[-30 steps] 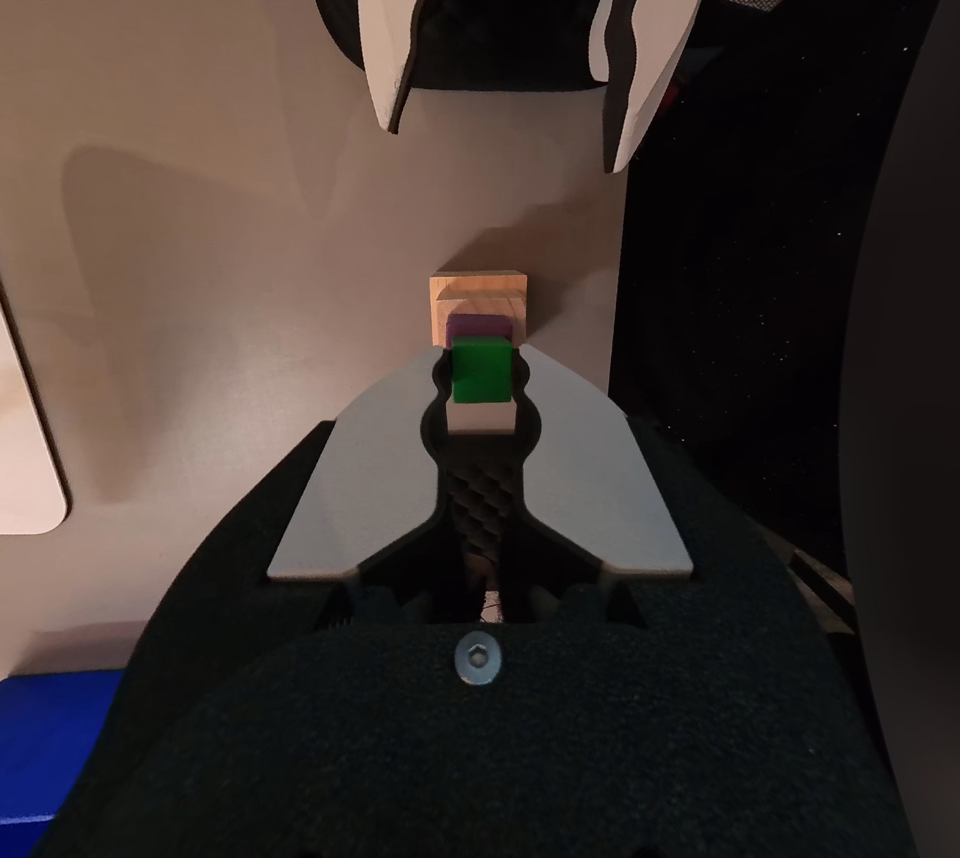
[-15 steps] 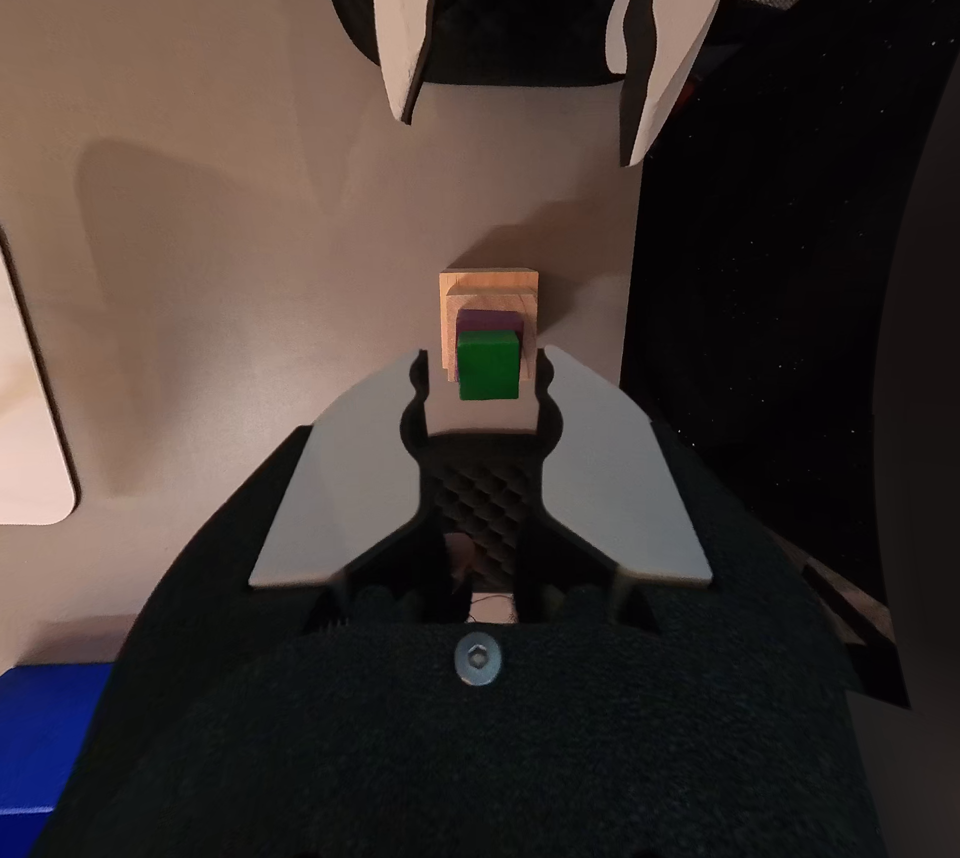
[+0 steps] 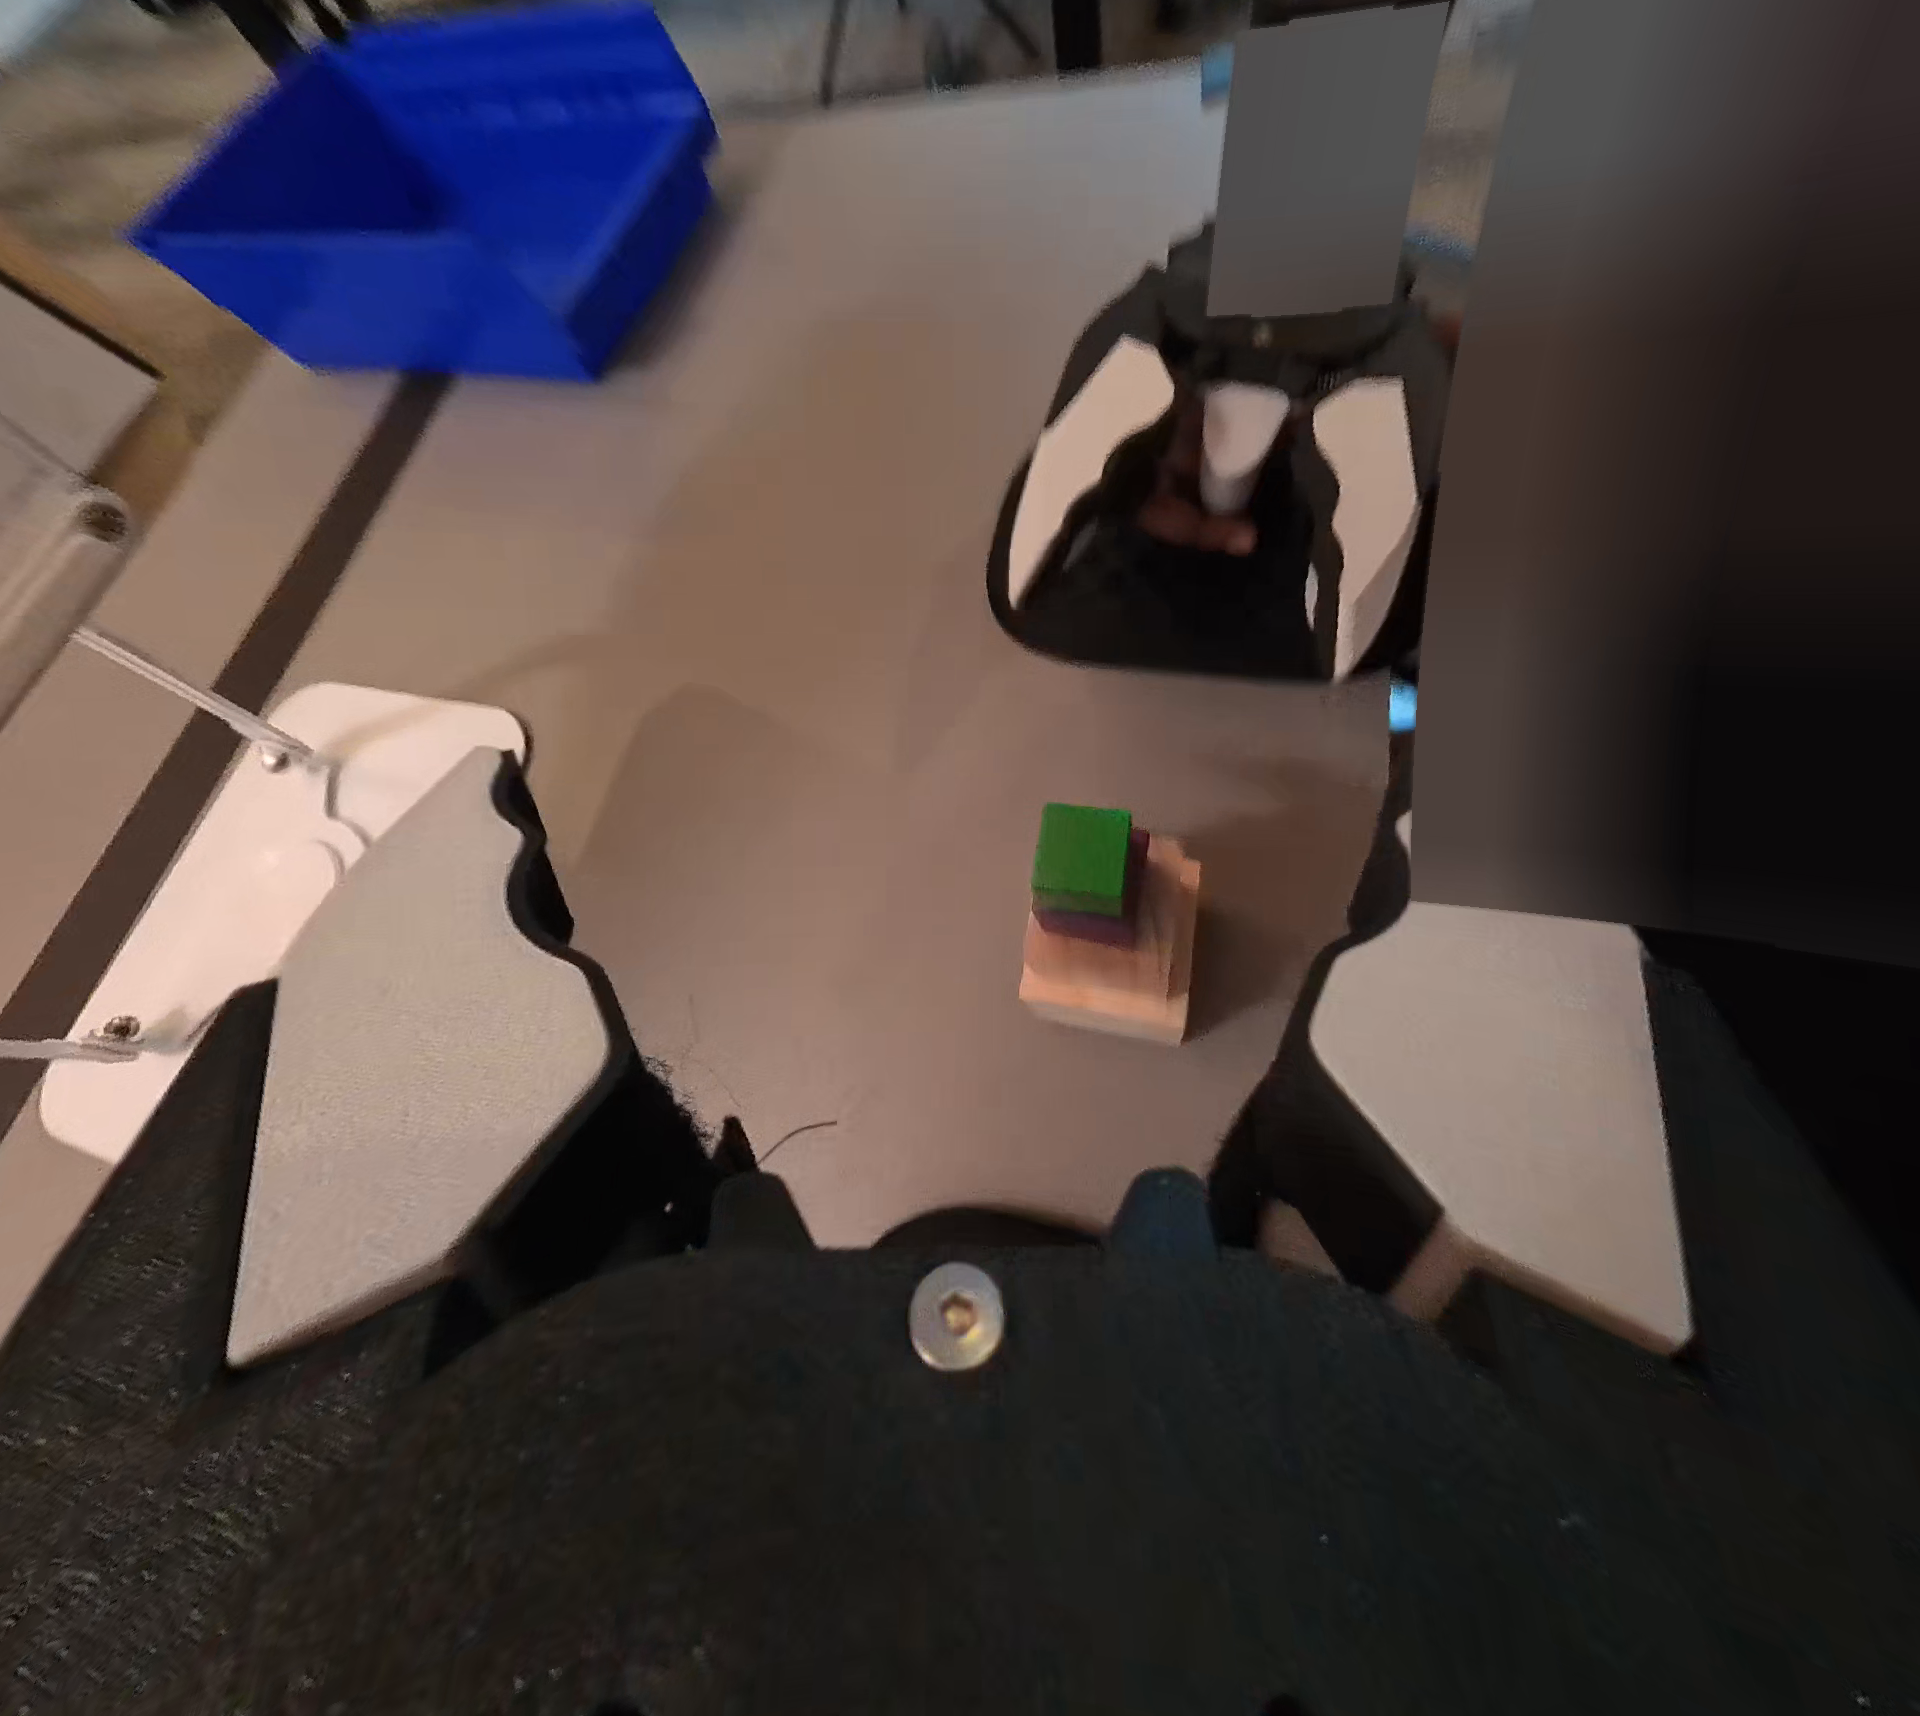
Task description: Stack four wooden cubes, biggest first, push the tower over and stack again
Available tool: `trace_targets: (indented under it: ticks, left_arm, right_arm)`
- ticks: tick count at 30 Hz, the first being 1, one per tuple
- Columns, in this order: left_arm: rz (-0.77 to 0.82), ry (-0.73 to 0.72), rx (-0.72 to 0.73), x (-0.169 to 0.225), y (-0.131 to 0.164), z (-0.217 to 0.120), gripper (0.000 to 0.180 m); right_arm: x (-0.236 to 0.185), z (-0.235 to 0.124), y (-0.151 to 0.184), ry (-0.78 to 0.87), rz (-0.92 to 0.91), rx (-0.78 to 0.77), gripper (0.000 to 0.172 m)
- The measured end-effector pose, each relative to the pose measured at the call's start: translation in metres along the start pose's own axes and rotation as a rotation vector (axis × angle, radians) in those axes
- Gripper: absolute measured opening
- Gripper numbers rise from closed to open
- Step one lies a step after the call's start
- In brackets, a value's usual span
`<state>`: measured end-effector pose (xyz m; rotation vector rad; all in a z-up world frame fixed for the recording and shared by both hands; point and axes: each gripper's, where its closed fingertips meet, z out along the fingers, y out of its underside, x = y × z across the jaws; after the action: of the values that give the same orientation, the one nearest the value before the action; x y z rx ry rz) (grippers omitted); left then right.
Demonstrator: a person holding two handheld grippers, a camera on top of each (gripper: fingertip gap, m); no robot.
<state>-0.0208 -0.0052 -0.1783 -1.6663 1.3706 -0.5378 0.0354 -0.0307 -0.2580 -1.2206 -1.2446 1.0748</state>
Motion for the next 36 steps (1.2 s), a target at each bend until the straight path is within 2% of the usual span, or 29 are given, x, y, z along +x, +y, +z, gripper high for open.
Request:
trace_targets:
  ticks: [5,9,16,22,28,36]
  left_arm:
    - [-0.034,-0.134,0.265,-0.008,0.001,-0.028,0.146]
    - [-0.051,-0.244,0.392,-0.014,0.018,-0.041,0.146]
    - [-0.152,-0.323,0.567,-0.016,0.048,-0.051,0.146]
    - [-0.190,-0.340,0.623,-0.011,0.067,-0.048,0.146]
    - [-0.200,-0.341,0.614,-0.008,0.083,-0.036,0.146]
    - [-0.170,-0.377,0.610,-0.007,0.084,-0.034,0.146]
  right_arm:
    - [0.002,0.001,0.001,0.007,0.008,-0.007,0.101]
    - [0.003,0.001,0.001,0.002,0.026,-0.005,0.115]
    - [0.009,0.000,0.000,0.036,0.046,-0.001,0.132]
    - [0.014,0.000,0.002,0.069,0.059,-0.010,0.144]
    - [0.015,0.001,0.003,0.088,0.049,-0.019,0.144]
    - [0.017,0.003,0.005,0.107,0.043,-0.044,0.140]
